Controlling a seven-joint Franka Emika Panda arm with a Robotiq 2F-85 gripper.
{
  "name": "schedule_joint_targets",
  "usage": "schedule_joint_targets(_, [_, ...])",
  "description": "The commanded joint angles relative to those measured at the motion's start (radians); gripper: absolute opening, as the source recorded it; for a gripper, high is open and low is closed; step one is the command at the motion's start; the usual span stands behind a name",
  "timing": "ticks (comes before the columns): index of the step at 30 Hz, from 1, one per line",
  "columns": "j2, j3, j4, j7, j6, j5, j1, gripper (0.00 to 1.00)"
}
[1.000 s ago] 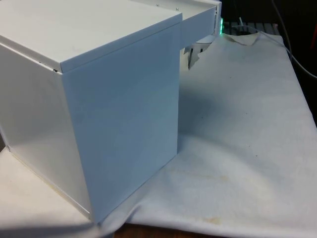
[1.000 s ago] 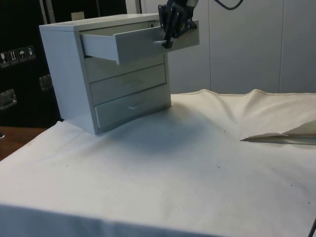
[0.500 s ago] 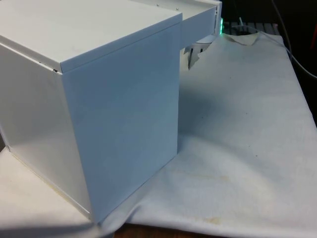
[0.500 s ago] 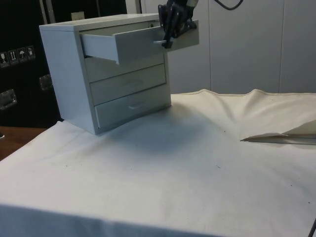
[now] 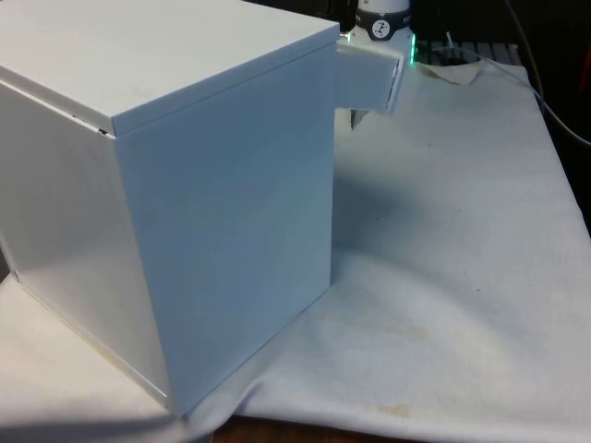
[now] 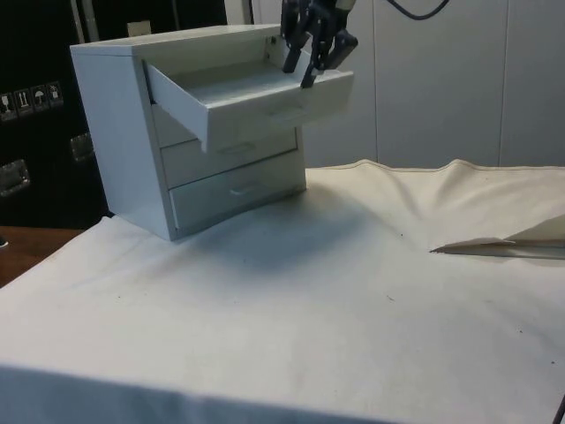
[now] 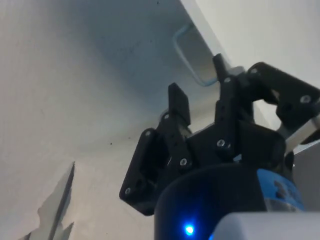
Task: Open the drawer, then close it.
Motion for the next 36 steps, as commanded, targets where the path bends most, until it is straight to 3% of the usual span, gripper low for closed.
schedule_joint_targets(1, [-0.002, 0.015, 0.001, 0.017, 0.004, -0.024, -0.021, 0.41])
schedule_joint_targets(2, [-0.003, 0.015, 0.001, 0.018, 0.003, -0.026, -0.021, 0.51])
schedule_joint_targets(9, [-0.004, 0.017, 0.000, 0.020, 0.003, -0.028, -0.021, 0.87])
schedule_joint_targets(10, [-0.001, 0.001, -0.001, 0.001, 0.000, -0.003, 0.000, 0.95])
schedule_joint_targets(11, [-0.008, 0.026, -0.004, 0.026, -0.001, -0.033, -0.023, 0.99])
schedule_joint_targets(18, [-0.032, 0.055, -0.029, 0.068, -0.007, -0.077, -0.025, 1.00])
schedule_joint_targets(19, [-0.020, 0.032, -0.024, 0.041, -0.004, -0.041, -0.001, 1.00])
schedule_joint_targets(20, [-0.032, 0.055, -0.029, 0.068, -0.007, -0.077, -0.025, 1.00])
schedule_joint_targets(27, [-0.046, 0.080, -0.064, 0.146, -0.002, -0.154, -0.023, 1.00])
schedule_joint_targets(28, [-0.039, 0.060, -0.064, 0.128, -0.004, -0.130, -0.001, 1.00])
schedule_joint_targets(29, [-0.045, 0.083, -0.067, 0.157, -0.001, -0.164, -0.023, 1.00])
schedule_joint_targets(36, [-0.031, 0.099, -0.091, 0.238, 0.008, -0.243, -0.020, 1.00])
